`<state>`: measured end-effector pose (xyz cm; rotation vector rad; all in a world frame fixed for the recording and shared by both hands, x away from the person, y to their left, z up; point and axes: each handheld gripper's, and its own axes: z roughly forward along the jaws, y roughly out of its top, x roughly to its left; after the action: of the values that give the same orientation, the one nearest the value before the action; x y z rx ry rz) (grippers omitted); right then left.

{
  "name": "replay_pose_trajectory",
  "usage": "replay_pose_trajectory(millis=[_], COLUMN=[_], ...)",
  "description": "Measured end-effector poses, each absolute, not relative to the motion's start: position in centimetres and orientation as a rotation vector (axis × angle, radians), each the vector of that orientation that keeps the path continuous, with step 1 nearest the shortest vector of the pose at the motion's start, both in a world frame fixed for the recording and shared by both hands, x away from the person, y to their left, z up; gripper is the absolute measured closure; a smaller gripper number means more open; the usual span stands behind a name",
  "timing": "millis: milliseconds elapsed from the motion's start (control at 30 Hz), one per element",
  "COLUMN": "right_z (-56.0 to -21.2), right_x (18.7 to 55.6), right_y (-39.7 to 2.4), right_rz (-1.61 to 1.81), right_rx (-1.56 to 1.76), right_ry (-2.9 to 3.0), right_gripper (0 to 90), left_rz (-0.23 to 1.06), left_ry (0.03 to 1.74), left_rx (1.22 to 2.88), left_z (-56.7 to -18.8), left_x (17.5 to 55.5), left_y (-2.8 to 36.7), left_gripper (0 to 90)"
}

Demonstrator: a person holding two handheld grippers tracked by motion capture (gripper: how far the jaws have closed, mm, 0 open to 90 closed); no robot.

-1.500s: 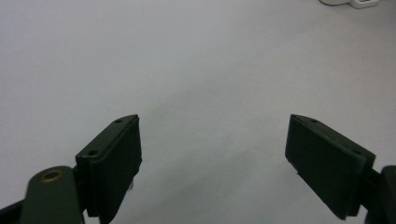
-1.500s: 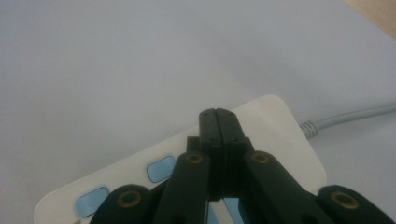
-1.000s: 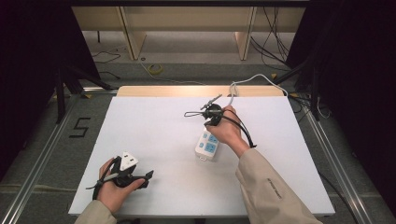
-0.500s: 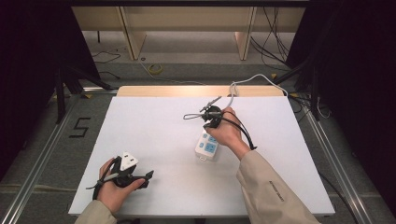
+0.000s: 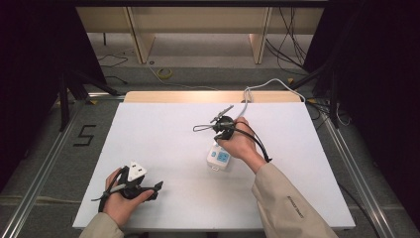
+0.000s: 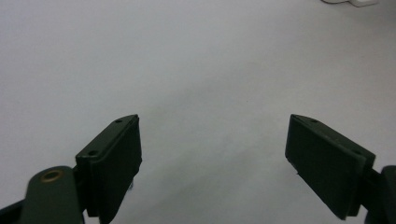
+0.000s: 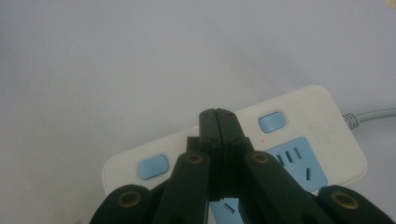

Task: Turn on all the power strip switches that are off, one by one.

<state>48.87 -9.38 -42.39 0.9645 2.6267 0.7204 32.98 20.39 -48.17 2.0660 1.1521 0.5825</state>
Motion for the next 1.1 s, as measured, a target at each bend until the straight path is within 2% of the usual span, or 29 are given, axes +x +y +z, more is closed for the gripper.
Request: replay_pose_trajectory(millis=[1100], right_z=[-42.8], right_x=[47.1], right_y=[-8.0], right_rz=[0.687], right_rx=[0.906], right_ry=[2.708], right_gripper=[90.0], left_rz=[0.582], left_ry=[1.152], left_rx=[2.063], left_z=[-48.2], left_x=[33.0], left_y=[20.4], left_gripper=[18.3])
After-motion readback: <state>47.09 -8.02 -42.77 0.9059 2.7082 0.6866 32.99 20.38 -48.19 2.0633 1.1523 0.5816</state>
